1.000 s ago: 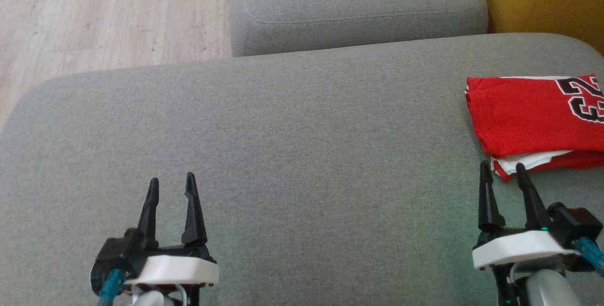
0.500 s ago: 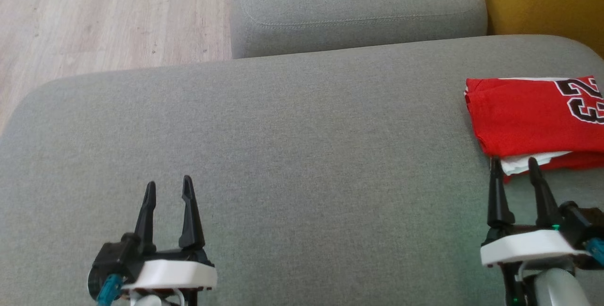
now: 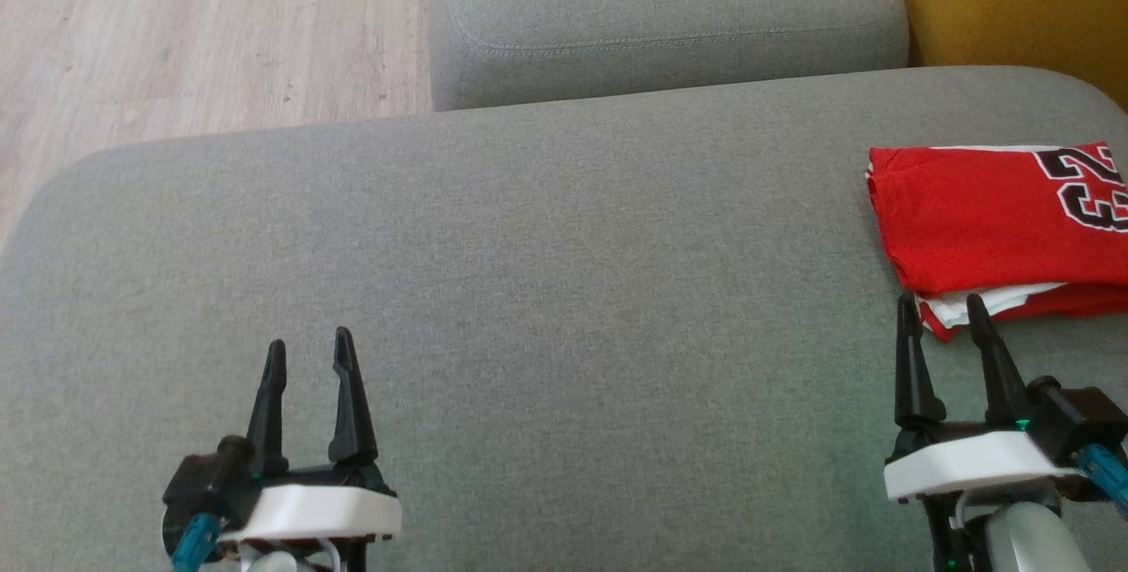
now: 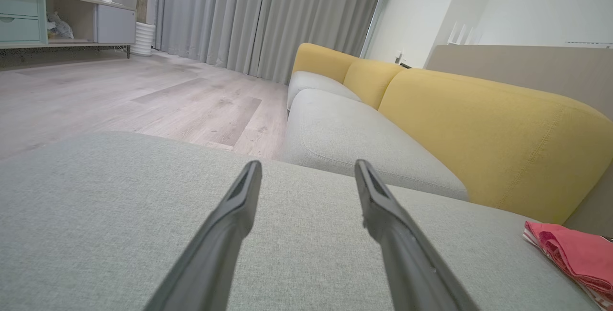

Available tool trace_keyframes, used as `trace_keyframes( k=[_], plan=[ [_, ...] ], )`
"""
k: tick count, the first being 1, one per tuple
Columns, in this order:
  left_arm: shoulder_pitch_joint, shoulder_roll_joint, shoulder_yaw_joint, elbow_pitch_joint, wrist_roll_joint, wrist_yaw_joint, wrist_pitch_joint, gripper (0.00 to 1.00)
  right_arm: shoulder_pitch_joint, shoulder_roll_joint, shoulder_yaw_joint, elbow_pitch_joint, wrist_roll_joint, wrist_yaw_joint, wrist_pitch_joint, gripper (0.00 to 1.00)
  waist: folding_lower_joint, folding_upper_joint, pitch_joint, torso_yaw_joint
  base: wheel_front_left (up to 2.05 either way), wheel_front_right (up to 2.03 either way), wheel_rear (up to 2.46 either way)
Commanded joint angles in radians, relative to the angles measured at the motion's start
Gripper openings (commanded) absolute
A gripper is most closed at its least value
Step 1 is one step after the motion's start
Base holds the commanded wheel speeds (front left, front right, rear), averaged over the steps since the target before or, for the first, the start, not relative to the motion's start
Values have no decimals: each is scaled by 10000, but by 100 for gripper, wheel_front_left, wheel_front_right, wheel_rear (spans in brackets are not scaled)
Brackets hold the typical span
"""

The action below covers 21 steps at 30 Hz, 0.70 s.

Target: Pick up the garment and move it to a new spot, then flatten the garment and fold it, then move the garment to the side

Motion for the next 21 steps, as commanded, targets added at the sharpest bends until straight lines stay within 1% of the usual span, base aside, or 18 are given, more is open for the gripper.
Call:
trace_keyframes(
  k=[1,19,20,21],
  plan=[
    [-224,33,375,-355,-58,-21,-51,100,-167,-61,268,-338,11,-7,-110,100,0,0,6,1,0,0,0],
    [-214,33,382,-30,-477,-4,-51,100,-128,-61,367,-306,-28,-7,-110,100,0,0,49,-7,0,0,0],
    [-221,33,367,-1,-493,-21,-51,0,-126,-61,371,-290,-12,-7,-110,0,0,0,53,-8,0,0,0],
    [10,-2,17,339,-484,2,3,0,33,2,88,72,3,0,2,0,0,0,52,-9,0,0,0]
  ],
)
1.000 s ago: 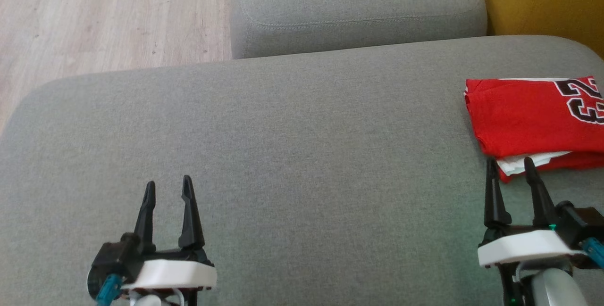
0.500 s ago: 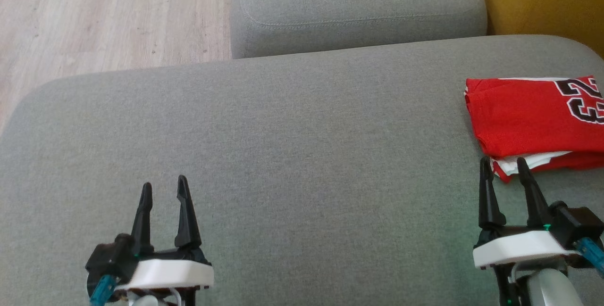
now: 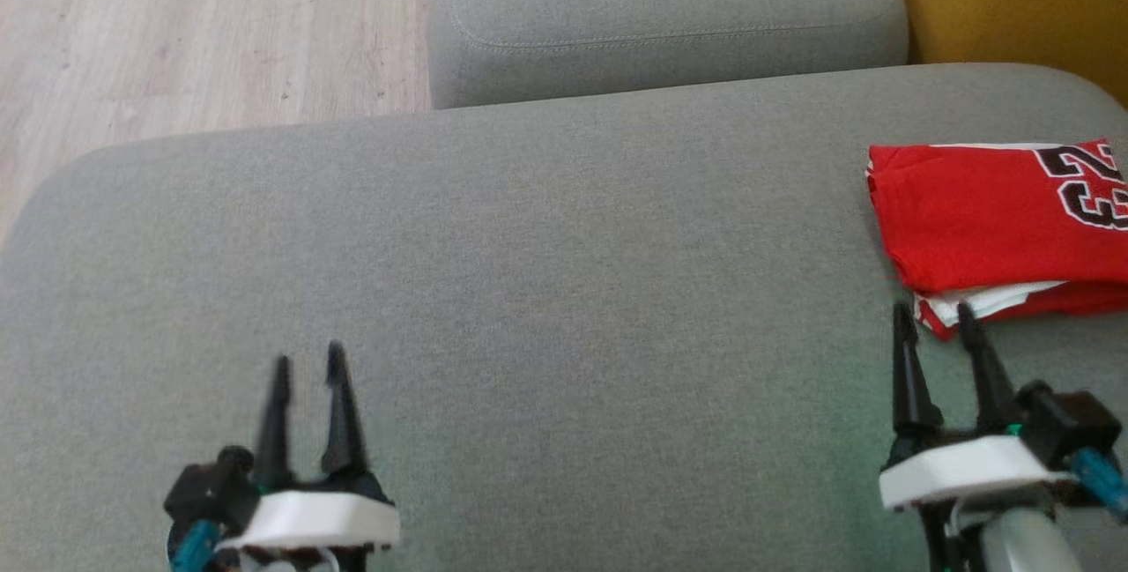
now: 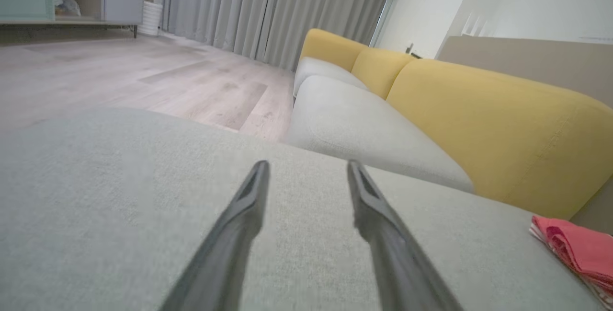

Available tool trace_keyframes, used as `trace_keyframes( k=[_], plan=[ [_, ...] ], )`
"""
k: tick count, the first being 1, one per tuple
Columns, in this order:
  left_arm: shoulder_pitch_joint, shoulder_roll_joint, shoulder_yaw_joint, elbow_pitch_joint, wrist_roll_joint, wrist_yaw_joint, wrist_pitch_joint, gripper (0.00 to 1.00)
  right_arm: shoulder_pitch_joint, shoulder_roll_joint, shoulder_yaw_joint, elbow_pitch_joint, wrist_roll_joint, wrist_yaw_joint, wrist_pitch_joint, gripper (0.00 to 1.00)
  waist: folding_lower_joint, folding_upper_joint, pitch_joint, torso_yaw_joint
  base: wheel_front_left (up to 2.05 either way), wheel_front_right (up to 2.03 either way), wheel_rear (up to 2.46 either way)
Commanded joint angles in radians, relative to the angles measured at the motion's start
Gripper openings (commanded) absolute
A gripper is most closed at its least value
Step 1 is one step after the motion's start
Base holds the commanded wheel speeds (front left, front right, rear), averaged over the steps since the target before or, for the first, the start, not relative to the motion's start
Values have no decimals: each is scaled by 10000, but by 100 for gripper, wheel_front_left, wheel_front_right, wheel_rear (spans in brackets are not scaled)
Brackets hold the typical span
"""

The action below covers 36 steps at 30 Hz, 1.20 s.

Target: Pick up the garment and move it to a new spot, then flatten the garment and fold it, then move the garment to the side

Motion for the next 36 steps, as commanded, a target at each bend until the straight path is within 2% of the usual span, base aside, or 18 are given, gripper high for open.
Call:
trace_keyframes(
  k=[1,4,36],
  plan=[
    [5,-2,4,40,-16,-4,6,0,4,0,-3,43,16,0,11,0,0,0,0,1,0,0,0],
    [245,-4,-7,503,-37,-5,12,0,273,6,-4,545,45,0,28,0,0,0,1,0,0,0,0],
    [-59,6,675,343,-2955,-387,927,0,-15,-11,-195,315,3574,-2,923,0,0,0,41,51,0,0,0]
  ],
)
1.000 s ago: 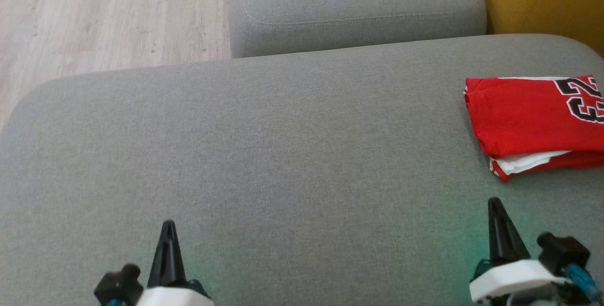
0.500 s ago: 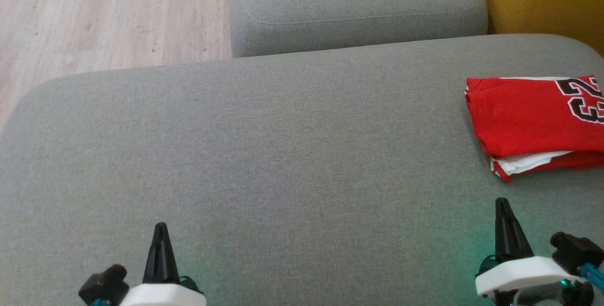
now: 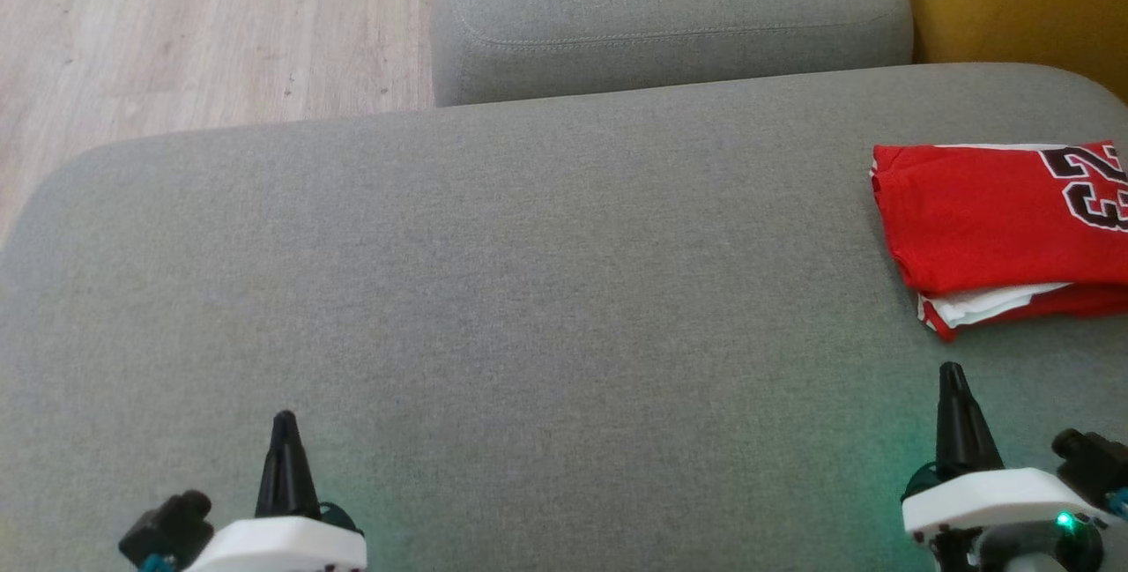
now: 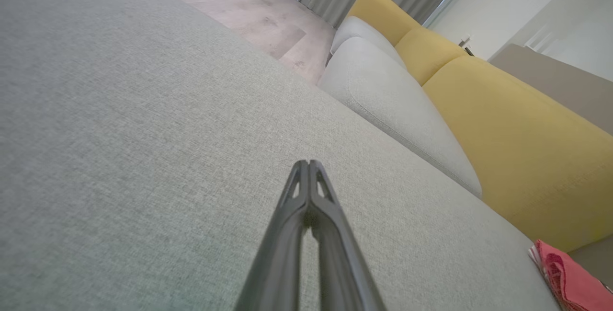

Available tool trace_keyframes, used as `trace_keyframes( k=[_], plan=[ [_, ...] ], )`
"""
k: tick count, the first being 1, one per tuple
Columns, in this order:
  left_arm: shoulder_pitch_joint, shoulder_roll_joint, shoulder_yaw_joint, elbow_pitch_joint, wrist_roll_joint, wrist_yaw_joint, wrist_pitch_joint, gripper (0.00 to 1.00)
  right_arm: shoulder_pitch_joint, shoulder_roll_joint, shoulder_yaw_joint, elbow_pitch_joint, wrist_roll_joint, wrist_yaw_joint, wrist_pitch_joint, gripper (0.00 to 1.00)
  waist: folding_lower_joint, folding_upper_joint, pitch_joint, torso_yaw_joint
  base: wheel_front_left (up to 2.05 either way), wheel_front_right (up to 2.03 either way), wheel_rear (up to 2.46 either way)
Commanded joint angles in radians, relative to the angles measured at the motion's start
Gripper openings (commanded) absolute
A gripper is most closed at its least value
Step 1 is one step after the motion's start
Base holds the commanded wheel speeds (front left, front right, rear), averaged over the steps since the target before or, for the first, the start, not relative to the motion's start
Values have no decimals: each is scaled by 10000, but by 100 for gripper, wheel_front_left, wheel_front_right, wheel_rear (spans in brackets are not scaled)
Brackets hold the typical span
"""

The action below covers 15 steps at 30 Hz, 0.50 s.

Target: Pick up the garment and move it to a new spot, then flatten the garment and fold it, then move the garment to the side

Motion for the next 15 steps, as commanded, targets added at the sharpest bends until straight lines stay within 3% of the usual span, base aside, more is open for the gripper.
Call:
trace_keyframes(
  k=[1,15],
  plan=[
    [-520,10,236,-355,-242,-64,62,0,-506,-23,-22,-395,315,-2,84,0,0,0,2,3,0,0,0],
    [-656,14,544,-430,-1560,-236,475,0,-638,-31,-109,-497,1910,-3,489,0,0,0,20,25,0,0,0]
  ],
)
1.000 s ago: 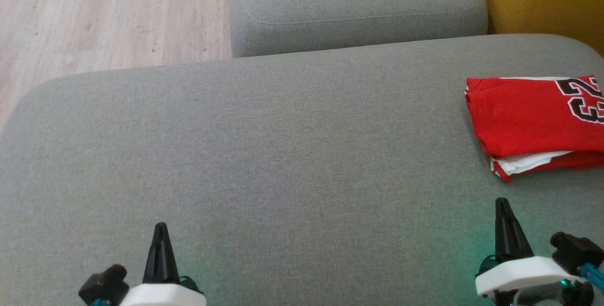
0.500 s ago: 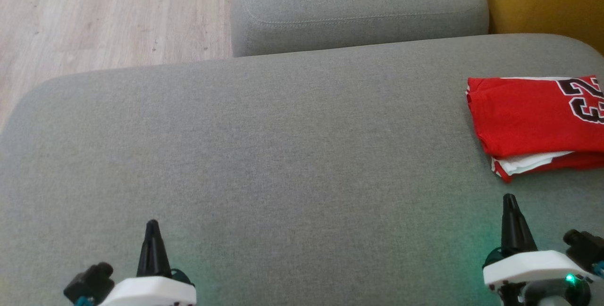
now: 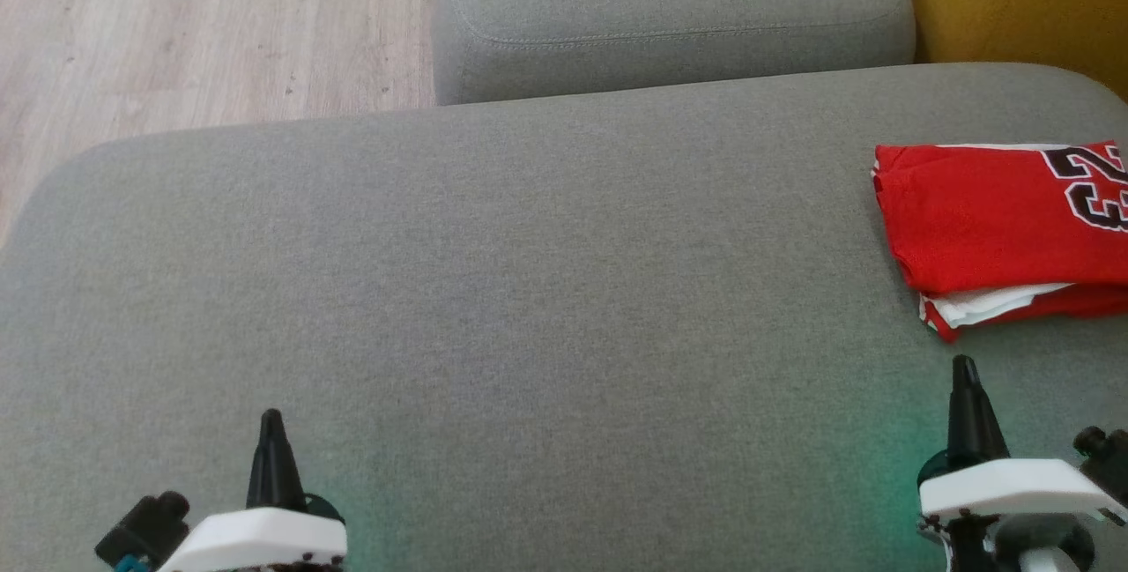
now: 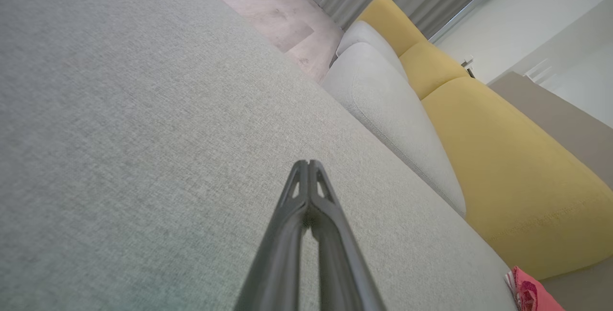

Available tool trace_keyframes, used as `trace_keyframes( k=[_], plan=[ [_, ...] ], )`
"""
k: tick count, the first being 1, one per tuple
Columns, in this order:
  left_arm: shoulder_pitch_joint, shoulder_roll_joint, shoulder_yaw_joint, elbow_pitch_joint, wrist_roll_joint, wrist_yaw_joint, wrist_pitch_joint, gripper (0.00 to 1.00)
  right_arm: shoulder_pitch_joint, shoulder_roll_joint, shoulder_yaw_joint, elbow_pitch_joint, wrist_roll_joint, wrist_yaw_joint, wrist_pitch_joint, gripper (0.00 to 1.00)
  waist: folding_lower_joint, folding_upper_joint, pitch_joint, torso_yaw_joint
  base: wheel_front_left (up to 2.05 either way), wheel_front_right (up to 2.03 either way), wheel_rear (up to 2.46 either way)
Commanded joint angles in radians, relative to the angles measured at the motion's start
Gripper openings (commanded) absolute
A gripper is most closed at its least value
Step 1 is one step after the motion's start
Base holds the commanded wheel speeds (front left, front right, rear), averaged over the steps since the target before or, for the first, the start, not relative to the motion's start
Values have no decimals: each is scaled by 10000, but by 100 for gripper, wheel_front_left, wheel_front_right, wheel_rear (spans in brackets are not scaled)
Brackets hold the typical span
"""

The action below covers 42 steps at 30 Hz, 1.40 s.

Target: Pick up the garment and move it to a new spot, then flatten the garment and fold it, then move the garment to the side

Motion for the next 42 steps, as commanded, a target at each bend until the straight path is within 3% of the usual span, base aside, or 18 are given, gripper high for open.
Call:
trace_keyframes(
  k=[1,42],
  plan=[
    [-558,15,286,-338,-258,-74,73,0,-543,-33,32,-368,338,-3,79,0,0,0,2,3,0,0,0],
    [-958,28,1186,-558,-4117,-579,1283,0,-930,-56,-222,-666,5005,-5,1265,0,0,0,54,69,0,0,0]
  ],
)
